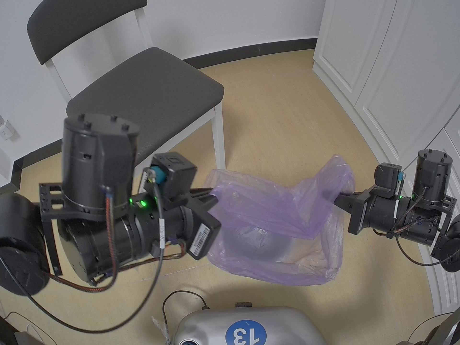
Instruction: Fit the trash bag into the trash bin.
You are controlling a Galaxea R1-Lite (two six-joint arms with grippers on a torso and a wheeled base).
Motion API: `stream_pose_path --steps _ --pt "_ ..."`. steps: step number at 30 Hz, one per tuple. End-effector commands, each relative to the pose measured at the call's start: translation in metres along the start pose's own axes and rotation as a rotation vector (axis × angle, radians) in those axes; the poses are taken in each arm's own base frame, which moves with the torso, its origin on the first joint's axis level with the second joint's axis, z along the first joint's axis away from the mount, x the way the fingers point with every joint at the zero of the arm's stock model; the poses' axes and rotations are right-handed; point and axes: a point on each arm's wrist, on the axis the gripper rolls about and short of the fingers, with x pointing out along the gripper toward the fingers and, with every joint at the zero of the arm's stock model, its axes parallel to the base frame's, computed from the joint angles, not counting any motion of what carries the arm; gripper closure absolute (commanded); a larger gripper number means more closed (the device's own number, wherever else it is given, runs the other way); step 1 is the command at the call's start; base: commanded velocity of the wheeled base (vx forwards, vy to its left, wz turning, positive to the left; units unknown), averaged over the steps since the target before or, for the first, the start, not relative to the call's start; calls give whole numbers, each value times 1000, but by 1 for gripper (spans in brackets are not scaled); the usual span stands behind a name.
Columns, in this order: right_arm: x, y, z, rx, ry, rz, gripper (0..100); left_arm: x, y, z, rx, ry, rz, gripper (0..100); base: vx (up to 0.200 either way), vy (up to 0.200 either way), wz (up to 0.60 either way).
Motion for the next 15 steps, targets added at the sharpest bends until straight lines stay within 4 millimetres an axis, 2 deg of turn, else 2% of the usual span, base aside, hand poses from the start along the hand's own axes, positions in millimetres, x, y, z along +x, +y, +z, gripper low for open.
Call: stream_pose_path --steps 1,5,9,15 --pt "3 18 -7 -9 31 106 100 18 -28 -1 5 5 -65 100 0 0 0" --pt "12 36 -21 -8 82 162 100 18 -36 2 7 -22 -78 100 0 0 0" --pt "13 45 -25 5 64 168 100 17 -32 1 -12 -32 -64 100 0 0 0" --pt "10 41 -27 20 51 154 100 12 -30 -7 -97 -15 -66 100 0 0 0"
